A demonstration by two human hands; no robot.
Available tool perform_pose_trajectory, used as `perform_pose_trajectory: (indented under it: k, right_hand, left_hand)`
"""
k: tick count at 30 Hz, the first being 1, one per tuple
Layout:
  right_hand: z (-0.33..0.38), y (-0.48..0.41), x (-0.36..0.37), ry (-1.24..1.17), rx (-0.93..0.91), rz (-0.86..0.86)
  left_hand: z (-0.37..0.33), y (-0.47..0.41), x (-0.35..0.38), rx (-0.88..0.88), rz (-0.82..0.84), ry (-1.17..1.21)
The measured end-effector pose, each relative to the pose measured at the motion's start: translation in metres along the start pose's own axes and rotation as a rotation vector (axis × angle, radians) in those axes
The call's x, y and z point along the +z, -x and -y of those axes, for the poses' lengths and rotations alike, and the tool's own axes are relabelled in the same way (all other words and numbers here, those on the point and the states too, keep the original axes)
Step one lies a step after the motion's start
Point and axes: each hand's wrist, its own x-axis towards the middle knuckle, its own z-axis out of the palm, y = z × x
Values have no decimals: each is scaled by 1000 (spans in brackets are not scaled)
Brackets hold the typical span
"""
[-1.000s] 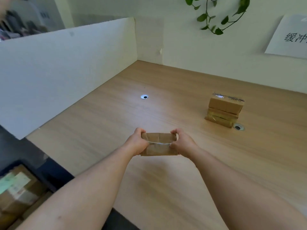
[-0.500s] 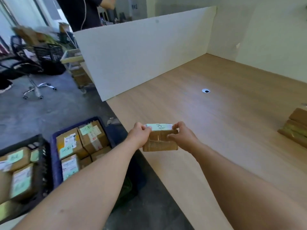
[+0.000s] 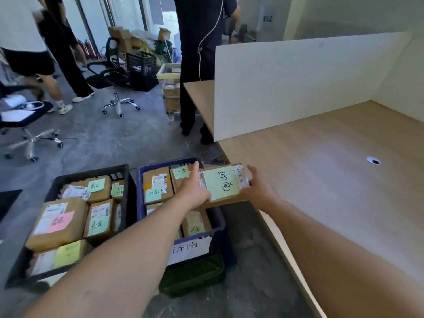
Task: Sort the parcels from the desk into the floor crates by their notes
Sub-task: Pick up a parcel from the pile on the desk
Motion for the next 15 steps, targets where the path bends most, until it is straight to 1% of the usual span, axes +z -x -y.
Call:
perform_pose_trajectory:
  k: [4,8,12,15]
  right_hand:
    - [39,-22,42,76,-65,15]
    - [76,-38,78,155,-203,31]
    - [109,-50,116,70,-203,65]
    - [134,-56,141,14,-181,99]
  left_hand:
    - [29,-11,-48,-24,-69,-35]
    - [62,-24,-89,-1,-92,53]
    - [91,-35,-123,-50,-187,193]
    - [103,-40,-141,-44,-220,279]
